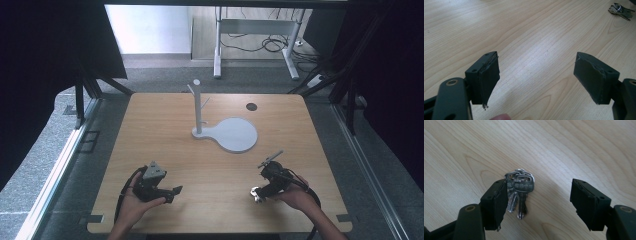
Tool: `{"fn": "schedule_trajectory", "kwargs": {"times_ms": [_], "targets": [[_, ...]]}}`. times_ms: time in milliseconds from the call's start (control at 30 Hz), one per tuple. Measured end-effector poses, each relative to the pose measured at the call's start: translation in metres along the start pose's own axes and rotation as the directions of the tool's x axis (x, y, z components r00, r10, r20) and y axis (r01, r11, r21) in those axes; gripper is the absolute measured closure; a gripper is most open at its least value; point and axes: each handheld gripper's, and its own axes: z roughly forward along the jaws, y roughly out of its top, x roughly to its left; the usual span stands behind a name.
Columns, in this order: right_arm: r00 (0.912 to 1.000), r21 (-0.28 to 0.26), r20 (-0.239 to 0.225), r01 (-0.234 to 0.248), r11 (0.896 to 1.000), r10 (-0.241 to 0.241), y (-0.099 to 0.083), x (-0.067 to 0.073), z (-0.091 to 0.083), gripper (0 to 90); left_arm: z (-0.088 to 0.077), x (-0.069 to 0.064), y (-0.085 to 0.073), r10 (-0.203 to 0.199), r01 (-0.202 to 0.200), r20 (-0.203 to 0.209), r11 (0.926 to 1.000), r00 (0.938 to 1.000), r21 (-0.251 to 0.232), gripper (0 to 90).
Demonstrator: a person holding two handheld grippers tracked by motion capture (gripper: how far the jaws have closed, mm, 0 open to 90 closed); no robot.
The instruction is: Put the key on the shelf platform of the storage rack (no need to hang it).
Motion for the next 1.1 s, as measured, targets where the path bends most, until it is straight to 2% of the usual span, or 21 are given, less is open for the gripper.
{"fn": "schedule_trajectory", "kwargs": {"times_ms": [333,800,1100], "targets": [[0.9996,0.027,-0.009,0.028,0.999,-0.028,0.005,0.013,0.008,29.0,-0.001,-0.001,0.001,0.005,-0.005,0.002,1.0000,1.0000,-0.004,20.9],[0.9996,0.060,-0.007,0.028,0.998,-0.028,0.003,0.013,0.026,29.0,0.001,-0.002,0.000,0.009,-0.009,0.002,1.0000,1.0000,0.002,20.9],[0.9995,0.062,0.006,0.032,0.998,-0.032,0.006,0.016,0.025,42.0,0.001,-0.002,0.000,0.011,-0.011,-0.009,0.9999,0.9999,0.003,20.9]]}}
